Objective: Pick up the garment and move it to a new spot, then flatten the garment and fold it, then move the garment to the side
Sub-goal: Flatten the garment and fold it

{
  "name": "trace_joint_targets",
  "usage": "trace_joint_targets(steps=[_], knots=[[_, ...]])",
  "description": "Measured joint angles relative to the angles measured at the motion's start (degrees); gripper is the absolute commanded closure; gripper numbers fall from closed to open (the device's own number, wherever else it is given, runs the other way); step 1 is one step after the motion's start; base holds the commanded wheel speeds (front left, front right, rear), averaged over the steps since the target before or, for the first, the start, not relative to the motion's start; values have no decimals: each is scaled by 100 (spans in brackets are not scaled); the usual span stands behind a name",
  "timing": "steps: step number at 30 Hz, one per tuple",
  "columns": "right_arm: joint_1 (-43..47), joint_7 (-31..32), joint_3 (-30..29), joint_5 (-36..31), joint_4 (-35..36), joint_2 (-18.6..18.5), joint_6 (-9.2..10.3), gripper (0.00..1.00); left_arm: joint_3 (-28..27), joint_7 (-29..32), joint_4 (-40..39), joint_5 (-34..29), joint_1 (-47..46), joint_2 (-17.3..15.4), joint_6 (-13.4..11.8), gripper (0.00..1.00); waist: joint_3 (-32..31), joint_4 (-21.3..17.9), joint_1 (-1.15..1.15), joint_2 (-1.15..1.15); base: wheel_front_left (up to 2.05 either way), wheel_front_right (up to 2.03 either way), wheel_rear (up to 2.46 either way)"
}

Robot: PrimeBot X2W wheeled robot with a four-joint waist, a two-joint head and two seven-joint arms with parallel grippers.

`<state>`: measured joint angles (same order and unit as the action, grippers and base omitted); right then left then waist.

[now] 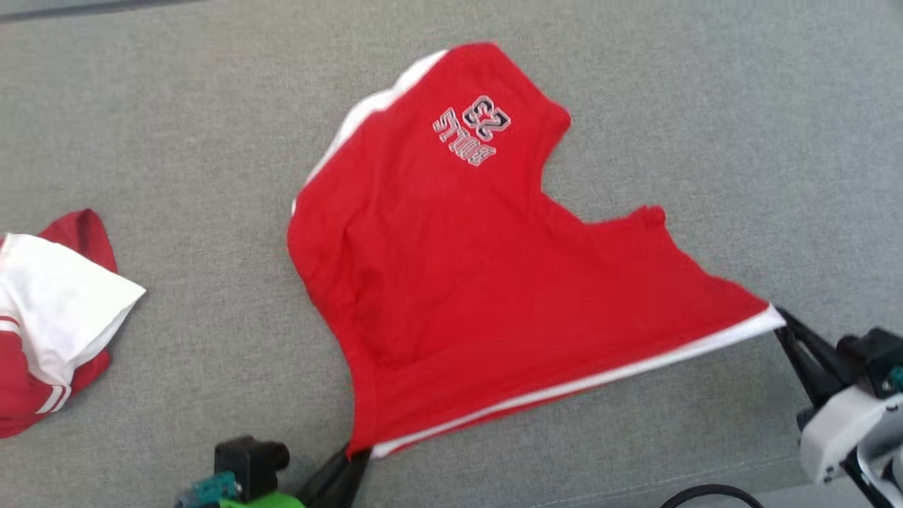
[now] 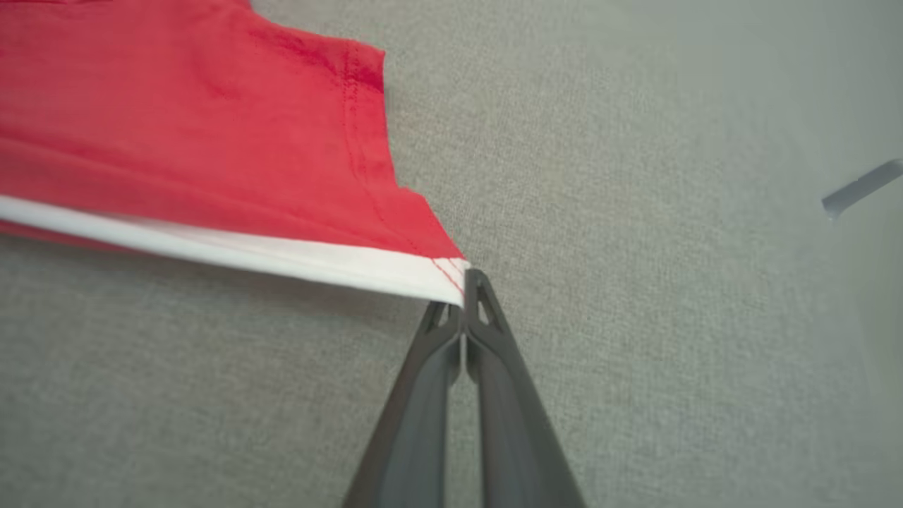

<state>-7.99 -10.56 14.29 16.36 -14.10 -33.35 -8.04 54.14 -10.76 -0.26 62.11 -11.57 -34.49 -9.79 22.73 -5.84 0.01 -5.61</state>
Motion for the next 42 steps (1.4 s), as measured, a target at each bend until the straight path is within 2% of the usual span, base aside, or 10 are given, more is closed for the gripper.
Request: trace_joint_targets(steps=[7,13,16,19,25,33,42], knots=[[1288,300,-270,151,332,-243,1,100,152,-145,51,281,722,467,-263,100,-461,132,0,-1,0,0,0],[1132,776,-252,370,1183,-566,13,100,-15,-60,-387,444,768,415,-494,100,-421,298,0,1,0,0,0],[499,1200,12,482,1585,-860,42,100,-196,162,-684,559,543,286,-582,100,-254,348,0,1,0,0,0],[-381,1601,364,653,1789,-1185,48,100,-456,423,-1005,744,67,319,-642,100,-17,409,0,2,0,0,0],[-2326,2176,1292,922,1590,-1606,49,100,-772,940,-1332,1000,-817,481,-797,100,472,659,-1,2,0,0,0],[-4258,2438,2339,1352,700,-1608,51,100,-1007,1201,-1335,1228,-1589,914,-928,100,950,1239,-2,3,0,0,0],[-5246,2298,3362,1726,-81,-1500,49,100,-992,1430,-1221,1188,-2056,1003,-1011,100,1211,1773,-1,4,0,0,0]])
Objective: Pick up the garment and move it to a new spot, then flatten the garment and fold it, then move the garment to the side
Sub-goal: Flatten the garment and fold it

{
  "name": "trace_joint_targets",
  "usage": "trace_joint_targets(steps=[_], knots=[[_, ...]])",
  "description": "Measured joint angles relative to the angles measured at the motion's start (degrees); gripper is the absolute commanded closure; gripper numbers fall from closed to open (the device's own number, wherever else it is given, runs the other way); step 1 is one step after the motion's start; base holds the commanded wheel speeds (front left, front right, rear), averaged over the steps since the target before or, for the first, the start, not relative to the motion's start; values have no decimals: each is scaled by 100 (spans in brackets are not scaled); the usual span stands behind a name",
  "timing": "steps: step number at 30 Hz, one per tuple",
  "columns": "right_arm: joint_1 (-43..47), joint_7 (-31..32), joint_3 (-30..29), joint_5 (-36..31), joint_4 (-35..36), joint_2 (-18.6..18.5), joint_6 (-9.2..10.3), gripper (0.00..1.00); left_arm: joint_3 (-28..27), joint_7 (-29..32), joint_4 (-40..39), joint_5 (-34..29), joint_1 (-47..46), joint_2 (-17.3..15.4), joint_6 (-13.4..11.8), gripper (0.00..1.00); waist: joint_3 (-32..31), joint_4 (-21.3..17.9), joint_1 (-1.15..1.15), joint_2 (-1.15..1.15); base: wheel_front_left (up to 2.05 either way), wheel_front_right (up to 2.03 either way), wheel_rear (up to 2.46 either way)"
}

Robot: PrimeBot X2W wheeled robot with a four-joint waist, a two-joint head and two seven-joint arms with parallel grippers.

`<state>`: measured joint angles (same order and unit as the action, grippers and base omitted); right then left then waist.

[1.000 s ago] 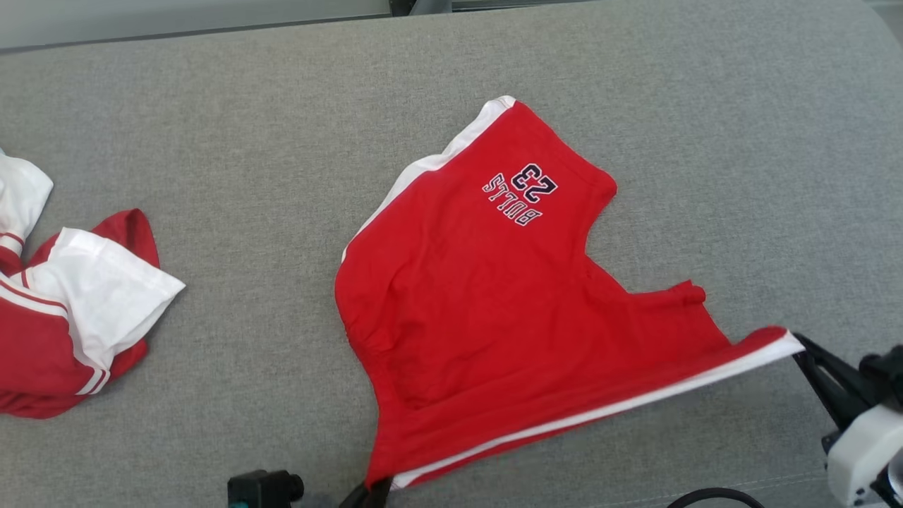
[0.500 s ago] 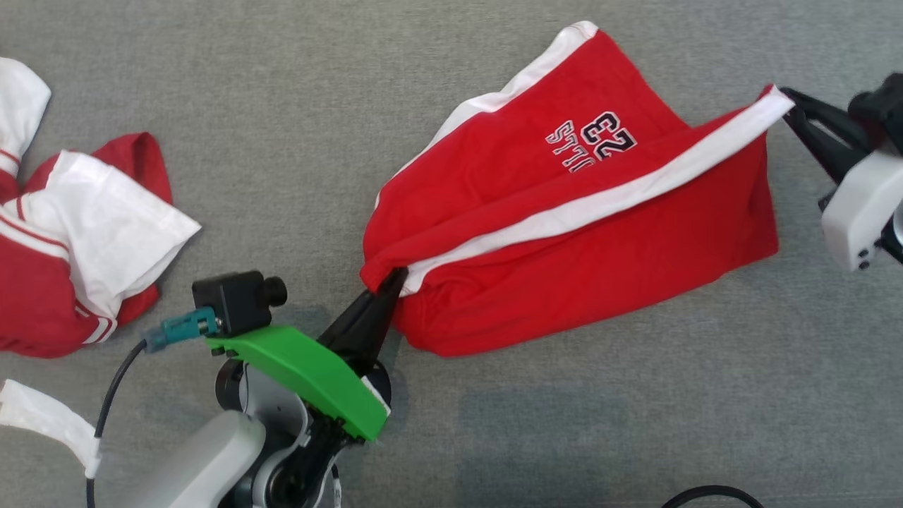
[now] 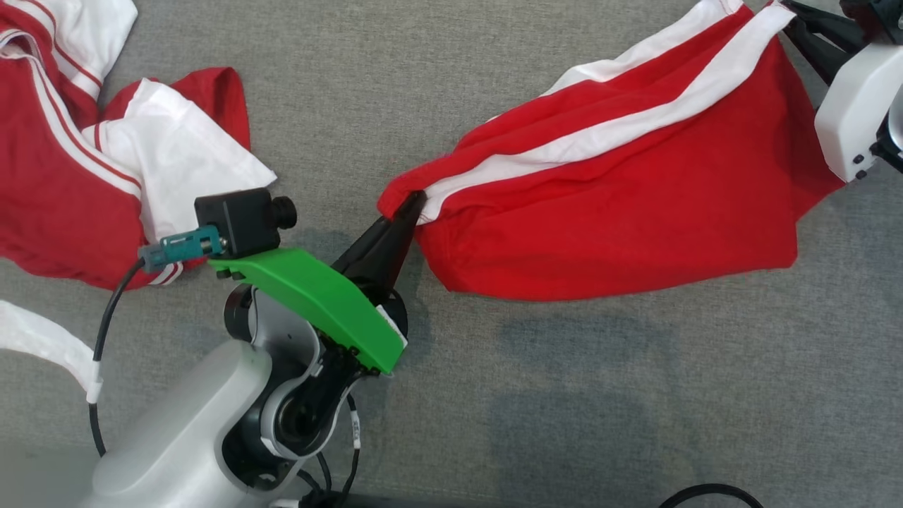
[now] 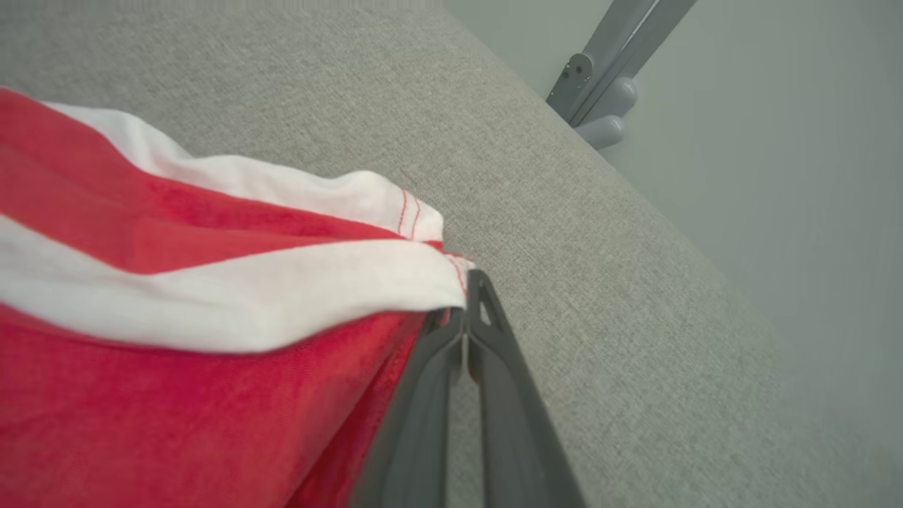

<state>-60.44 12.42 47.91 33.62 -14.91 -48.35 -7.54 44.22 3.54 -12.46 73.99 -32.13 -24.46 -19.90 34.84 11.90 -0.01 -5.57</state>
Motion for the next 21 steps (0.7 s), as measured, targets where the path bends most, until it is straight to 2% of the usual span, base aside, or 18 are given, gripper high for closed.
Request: trace_joint_targets(steps=[13,21], knots=[[-958,-352,662,303,-554,-8,0,100,-41,124,123,2,-327,177,-52,100,22,9,0,0,0,0,0],[-1135,-404,1218,465,-994,288,0,100,5,151,611,49,-444,348,21,100,-2,59,0,-1,0,0,0]])
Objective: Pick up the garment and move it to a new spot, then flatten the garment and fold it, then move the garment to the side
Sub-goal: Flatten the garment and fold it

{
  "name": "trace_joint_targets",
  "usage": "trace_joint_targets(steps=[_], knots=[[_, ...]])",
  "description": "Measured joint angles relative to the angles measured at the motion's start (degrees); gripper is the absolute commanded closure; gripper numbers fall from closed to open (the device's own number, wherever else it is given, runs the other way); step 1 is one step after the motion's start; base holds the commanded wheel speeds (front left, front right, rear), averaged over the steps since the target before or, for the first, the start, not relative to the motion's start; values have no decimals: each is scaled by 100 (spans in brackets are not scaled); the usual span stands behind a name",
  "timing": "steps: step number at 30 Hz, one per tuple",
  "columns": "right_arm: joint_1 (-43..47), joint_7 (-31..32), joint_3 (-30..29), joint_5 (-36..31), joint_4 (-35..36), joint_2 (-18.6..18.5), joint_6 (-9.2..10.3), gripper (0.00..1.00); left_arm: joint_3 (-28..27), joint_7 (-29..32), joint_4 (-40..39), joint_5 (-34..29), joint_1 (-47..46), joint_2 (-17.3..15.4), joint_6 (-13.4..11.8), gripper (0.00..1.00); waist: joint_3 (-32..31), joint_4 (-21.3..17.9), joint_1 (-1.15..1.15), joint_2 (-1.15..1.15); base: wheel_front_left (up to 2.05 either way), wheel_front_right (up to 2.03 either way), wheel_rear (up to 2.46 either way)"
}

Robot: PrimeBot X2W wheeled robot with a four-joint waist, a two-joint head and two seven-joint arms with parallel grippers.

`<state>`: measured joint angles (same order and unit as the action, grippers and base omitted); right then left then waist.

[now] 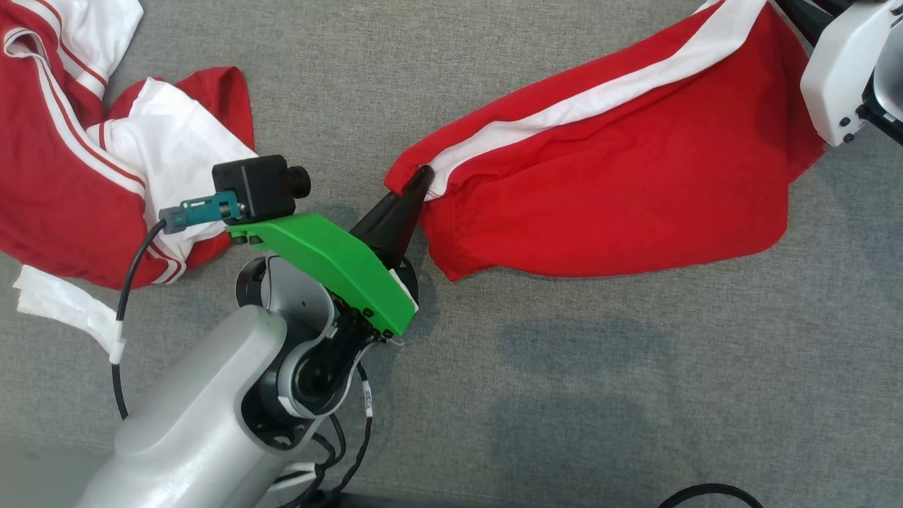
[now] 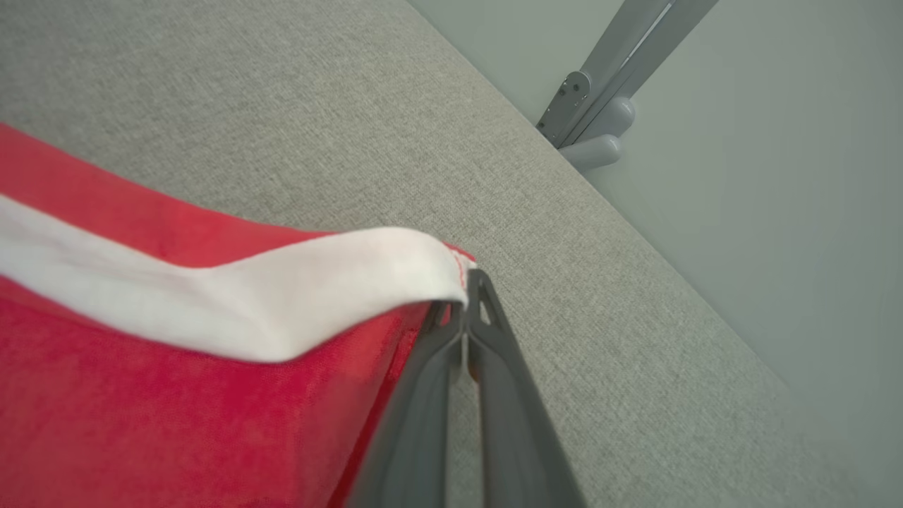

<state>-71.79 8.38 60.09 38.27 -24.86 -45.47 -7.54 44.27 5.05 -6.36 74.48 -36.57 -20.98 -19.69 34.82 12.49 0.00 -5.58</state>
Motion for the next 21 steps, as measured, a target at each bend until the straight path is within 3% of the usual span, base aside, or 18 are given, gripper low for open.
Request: trace_joint_targets(steps=[3,4,5,6,7,8,12,15,16,21], knots=[[-74,-166,145,-4,-153,111,0,100,12,16,163,-1,-43,26,15,100,-32,-9,1,0,0,0,0],[-93,-252,149,-2,-214,165,0,70,13,15,214,-2,-44,30,30,100,-48,-20,1,0,0,0,0],[-108,-330,137,32,-276,219,0,7,11,14,266,-2,-43,31,31,99,-68,-34,1,0,0,0,0],[-112,-370,120,79,-353,266,1,0,4,-4,301,-2,-40,31,29,77,-92,-51,0,0,0,0,0],[-107,-390,129,110,-404,302,0,0,-5,-21,311,-2,-32,27,26,56,-123,-69,0,0,0,0,0],[-89,-424,120,157,-450,331,0,0,-2,-52,315,-8,-15,18,23,0,-162,-90,0,0,0,0,0],[240,-681,-165,564,-435,365,1,0,137,-324,221,-479,292,-412,-160,0,-420,-227,1,0,0,0,0],[660,-694,-231,744,-288,245,1,0,289,-609,11,-1000,571,-795,-436,0,-625,-334,1,0,0,0,0],[660,-694,-231,744,-288,245,1,0,289,-609,11,-1000,571,-795,-436,0,-625,-334,1,0,0,0,0],[1438,-861,-511,920,-124,-29,1,0,461,-1280,-266,-1788,1119,-1256,-948,0,-1026,-501,1,-1,0,0,0]])
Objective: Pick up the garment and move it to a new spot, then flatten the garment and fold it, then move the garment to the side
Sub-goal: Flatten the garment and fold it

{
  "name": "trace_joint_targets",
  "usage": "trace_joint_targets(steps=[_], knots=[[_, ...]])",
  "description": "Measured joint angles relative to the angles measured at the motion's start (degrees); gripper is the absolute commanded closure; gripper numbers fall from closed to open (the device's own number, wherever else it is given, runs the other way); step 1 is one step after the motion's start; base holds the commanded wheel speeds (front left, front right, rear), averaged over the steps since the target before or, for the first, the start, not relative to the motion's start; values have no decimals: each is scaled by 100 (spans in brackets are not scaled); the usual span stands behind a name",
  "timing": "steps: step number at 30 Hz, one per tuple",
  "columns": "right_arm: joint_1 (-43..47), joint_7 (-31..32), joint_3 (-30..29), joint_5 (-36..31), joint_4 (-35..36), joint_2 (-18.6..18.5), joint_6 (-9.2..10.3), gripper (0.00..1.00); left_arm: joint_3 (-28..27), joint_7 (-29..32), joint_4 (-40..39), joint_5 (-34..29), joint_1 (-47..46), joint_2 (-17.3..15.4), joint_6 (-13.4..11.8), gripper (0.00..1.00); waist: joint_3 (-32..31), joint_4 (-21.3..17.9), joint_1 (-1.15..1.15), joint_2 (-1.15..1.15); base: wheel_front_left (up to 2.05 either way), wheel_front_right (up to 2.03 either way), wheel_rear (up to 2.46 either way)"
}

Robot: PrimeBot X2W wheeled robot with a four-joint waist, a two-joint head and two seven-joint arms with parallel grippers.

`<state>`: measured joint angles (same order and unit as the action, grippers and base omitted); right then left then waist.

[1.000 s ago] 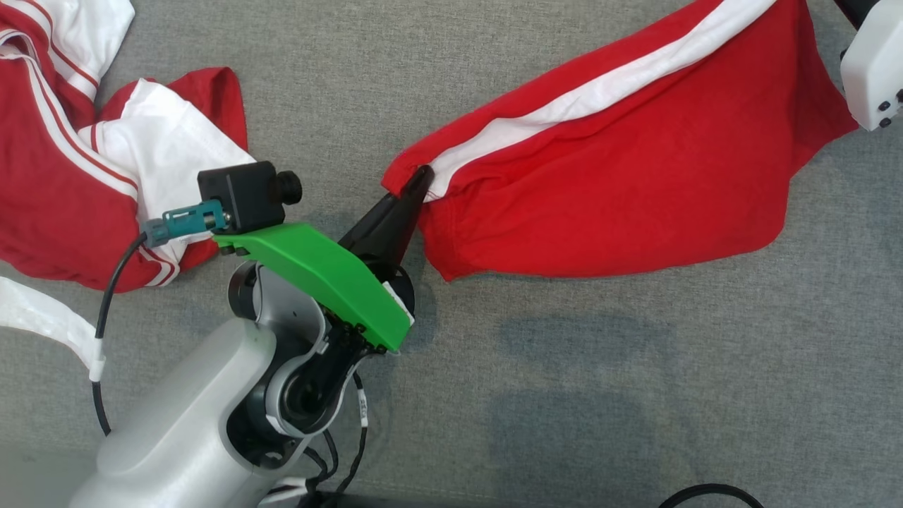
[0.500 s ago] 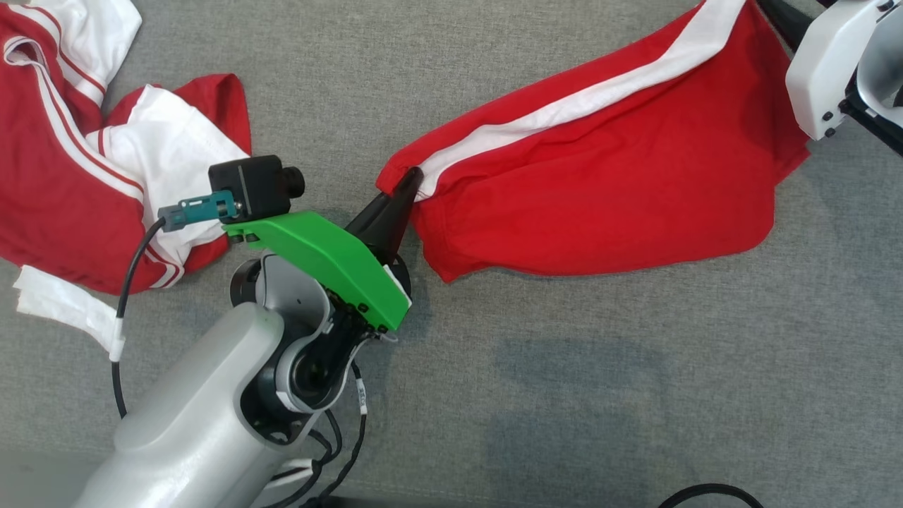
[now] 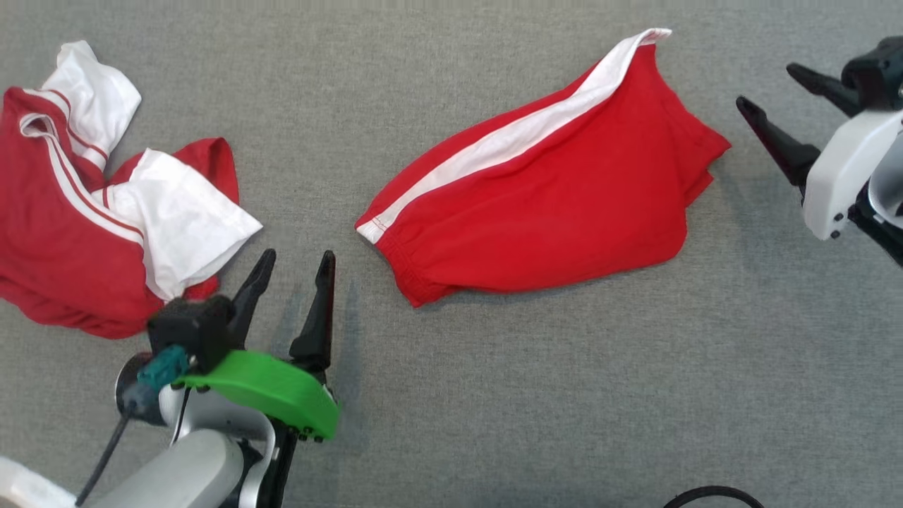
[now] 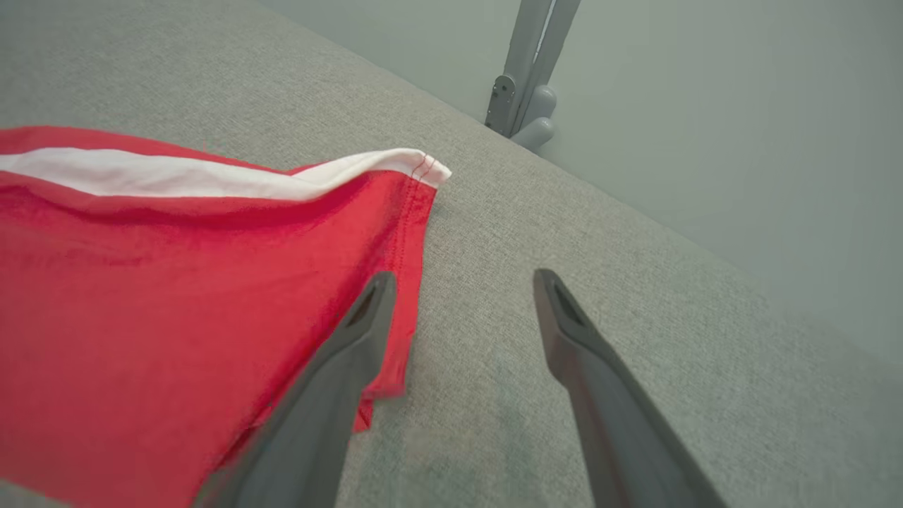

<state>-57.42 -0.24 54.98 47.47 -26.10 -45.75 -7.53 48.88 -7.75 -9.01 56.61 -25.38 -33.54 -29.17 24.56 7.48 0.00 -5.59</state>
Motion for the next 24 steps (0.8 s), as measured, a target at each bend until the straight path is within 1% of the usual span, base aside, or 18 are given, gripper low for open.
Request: trace_joint_targets(steps=[2,3,5,6,8,10,14,20,24], knots=[[324,-36,-142,91,-7,-4,0,0,65,-334,-36,-316,188,-102,-145,0,-162,-59,0,-1,0,0,0],[461,-36,-214,125,-4,2,-1,0,31,-456,-49,-375,307,-100,-229,0,-234,-88,0,0,0,0,0],[671,-26,-402,271,-23,25,0,0,51,-582,-21,-637,484,-119,-347,0,-341,-137,0,-1,0,0,0],[742,-5,-482,307,-36,27,0,0,11,-633,-25,-721,547,-93,-389,0,-369,-152,0,-1,0,0,0],[840,49,-638,370,-112,33,0,0,-63,-683,-20,-765,636,64,-393,0,-371,-136,0,-1,0,0,0],[907,115,-771,441,-221,93,0,0,-104,-702,42,-898,719,222,-352,0,-352,-96,0,0,0,0,0],[901,290,-946,582,-461,346,0,0,-213,-721,316,-1073,789,525,-174,0,-275,64,0,-1,0,0,0],[834,581,-996,751,-869,691,0,0,-431,-723,670,-1410,842,960,143,0,-73,484,0,0,0,0,0],[738,802,-1026,802,-1292,755,0,0,-594,-728,856,-1547,847,1152,347,0,43,747,0,0,0,0,0]])
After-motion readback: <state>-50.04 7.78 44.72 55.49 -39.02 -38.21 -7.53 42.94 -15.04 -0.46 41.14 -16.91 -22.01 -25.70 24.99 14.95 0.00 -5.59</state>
